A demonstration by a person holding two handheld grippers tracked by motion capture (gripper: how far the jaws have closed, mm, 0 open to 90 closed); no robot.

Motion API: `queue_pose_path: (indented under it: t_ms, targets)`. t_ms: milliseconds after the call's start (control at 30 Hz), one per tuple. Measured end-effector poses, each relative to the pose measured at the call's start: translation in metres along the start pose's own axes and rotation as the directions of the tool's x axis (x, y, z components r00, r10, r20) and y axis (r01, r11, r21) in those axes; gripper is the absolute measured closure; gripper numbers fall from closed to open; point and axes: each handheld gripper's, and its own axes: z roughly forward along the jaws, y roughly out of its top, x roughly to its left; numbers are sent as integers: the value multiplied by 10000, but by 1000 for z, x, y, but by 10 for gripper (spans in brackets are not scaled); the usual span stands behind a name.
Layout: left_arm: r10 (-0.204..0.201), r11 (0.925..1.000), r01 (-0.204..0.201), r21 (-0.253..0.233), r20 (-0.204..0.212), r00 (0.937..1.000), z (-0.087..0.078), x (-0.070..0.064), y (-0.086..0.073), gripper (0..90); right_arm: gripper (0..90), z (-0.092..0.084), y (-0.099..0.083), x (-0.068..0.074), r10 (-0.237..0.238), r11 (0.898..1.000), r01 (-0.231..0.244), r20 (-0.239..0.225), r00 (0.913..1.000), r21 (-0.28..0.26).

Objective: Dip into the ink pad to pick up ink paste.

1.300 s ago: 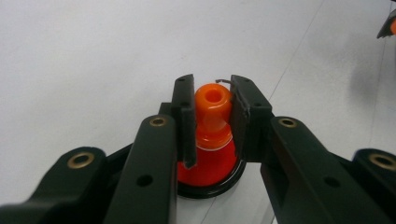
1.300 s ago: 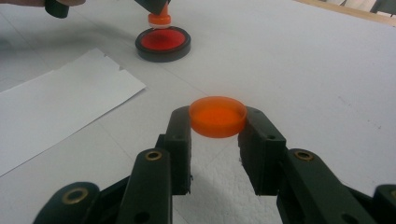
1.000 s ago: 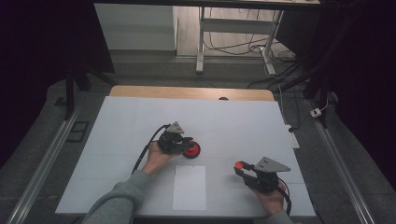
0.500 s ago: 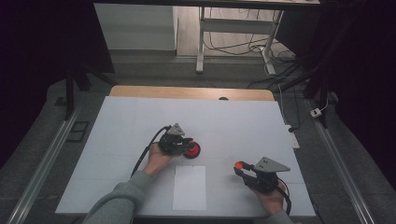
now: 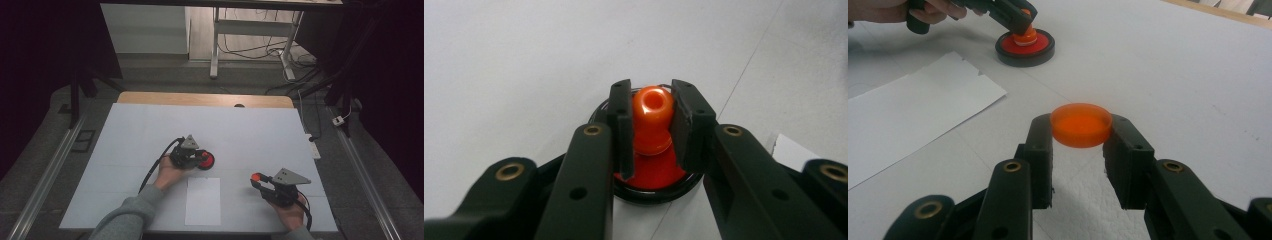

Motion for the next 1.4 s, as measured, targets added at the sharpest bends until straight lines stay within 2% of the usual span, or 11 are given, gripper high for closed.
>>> queue_pose_path:
  t_ms: [133,467,1100,1267,1333,1400]
  targets:
    - [88,10000,-88,10,-85,9999,0,-1,0,723,646,0,0,0,-5,10000,5,-59,10000,-9]
    - [-19,10000,19,-36,-91,10000,0,-1,-1,724,646,2,0,1,-20,10000,21,-79,10000,34]
    - [-162,9999,163,-54,52,9999,0,1,-1,725,646,1,0,2,-19,10000,19,-72,10000,-22]
    - [-87,9999,88,-69,106,9999,0,2,-1,723,646,2,0,2,-22,10000,22,-94,10000,-21]
    - [-69,9999,71,-133,144,9999,-1,3,-1,723,646,1,0,1,-24,10000,24,-84,10000,13]
    - [-219,9993,221,-307,74,9997,-3,5,-1,722,646,1,0,1,-19,10000,19,-76,10000,11]
